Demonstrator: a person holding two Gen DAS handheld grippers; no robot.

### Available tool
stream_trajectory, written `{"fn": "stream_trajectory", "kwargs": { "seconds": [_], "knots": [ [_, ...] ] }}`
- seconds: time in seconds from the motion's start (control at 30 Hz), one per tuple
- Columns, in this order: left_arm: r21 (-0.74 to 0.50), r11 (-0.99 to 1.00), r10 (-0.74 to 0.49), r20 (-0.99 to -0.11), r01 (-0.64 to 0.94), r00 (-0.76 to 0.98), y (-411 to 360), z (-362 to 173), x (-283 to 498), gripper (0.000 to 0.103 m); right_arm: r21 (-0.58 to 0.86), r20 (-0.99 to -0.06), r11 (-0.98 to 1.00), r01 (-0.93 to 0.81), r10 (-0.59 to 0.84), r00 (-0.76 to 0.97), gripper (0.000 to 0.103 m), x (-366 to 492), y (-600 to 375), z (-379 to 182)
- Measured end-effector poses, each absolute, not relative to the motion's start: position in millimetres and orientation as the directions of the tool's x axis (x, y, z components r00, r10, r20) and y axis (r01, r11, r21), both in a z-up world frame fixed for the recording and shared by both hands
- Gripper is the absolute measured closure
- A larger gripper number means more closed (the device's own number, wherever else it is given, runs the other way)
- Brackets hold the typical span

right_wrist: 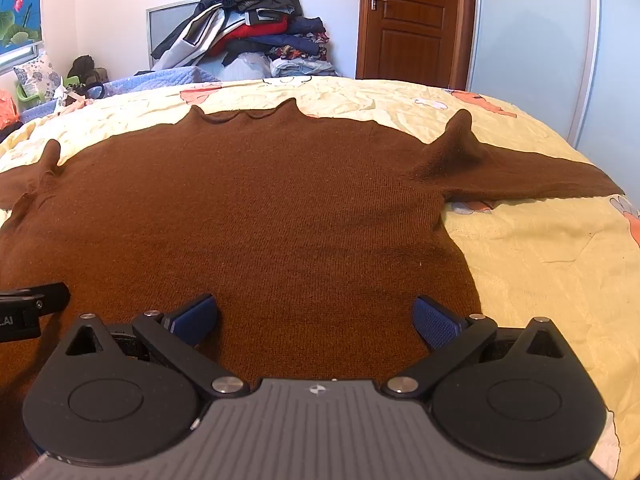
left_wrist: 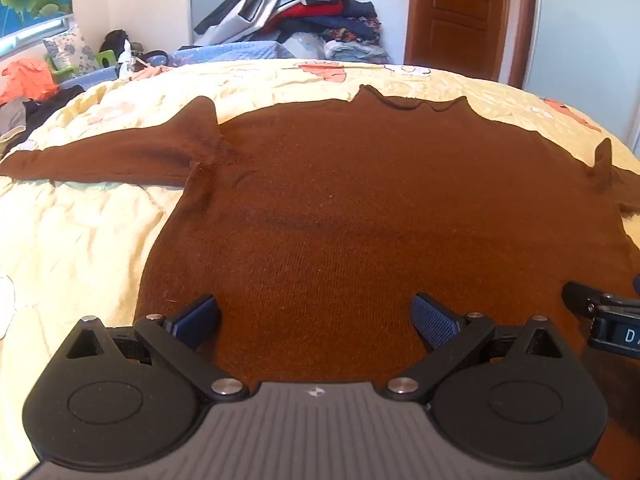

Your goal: Fold small clothes

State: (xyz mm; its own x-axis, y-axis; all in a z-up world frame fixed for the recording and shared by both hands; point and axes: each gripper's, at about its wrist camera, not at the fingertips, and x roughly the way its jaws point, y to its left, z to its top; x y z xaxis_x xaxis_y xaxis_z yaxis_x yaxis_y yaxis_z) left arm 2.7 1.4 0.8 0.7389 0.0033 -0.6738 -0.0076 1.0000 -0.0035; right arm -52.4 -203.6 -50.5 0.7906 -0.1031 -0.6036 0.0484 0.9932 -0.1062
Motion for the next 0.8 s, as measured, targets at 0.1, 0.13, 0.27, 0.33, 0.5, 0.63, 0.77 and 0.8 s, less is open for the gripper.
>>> {"fn": "stream_trajectory", "kwargs": {
  "seconds": [0.1, 0.13, 0.27, 0.33, 0.5, 0.63, 0.77, 0.8],
  "knots": [
    [0.000, 1.000, 0.005, -0.672, -0.006, 0.741, 0.1, 1.1, 0.5, 0.000, -0.106, -0.604, 0.993, 0.049, -0.103, 0.791, 0.000, -52.3, -203.5, -50.5],
    [0.005, 1.000, 0.006, -0.671, -0.004, 0.741, -1.0, 1.3, -0.1, 0.000, -0.106, -0.603, 0.993, 0.049, -0.103, 0.791, 0.000, -52.4, -203.6, -50.4],
    [0.005, 1.000, 0.008, -0.671, -0.005, 0.742, -0.9, 1.7, 0.5, 0.000, -0.106, -0.603, 0.993, 0.048, -0.103, 0.791, 0.000, -52.6, -203.4, -50.3],
    [0.005, 1.000, 0.009, -0.669, -0.007, 0.743, -1.1, 1.6, 0.3, 0.000, -0.106, -0.603, 0.993, 0.048, -0.103, 0.791, 0.000, -52.6, -203.6, -50.1],
    [0.005, 1.000, 0.012, -0.666, -0.012, 0.746, -1.3, 1.0, 0.6, 0.000, -0.106, -0.603, 0.993, 0.048, -0.103, 0.791, 0.000, -52.8, -203.5, -49.8],
    [0.004, 1.000, 0.013, -0.665, -0.014, 0.747, -1.4, 1.3, 0.7, 0.000, -0.106, -0.603, 0.993, 0.048, -0.103, 0.791, 0.000, -52.8, -203.6, -49.8],
    [0.004, 1.000, 0.012, -0.665, -0.013, 0.746, -1.2, 1.4, 0.6, 0.000, -0.105, -0.603, 0.993, 0.048, -0.102, 0.791, 0.000, -52.8, -203.6, -49.8],
    [0.004, 1.000, 0.013, -0.665, -0.013, 0.746, -1.3, 1.4, 0.7, 0.000, -0.105, -0.603, 0.993, 0.048, -0.102, 0.791, 0.000, -52.8, -203.7, -49.7]
  ]
}}
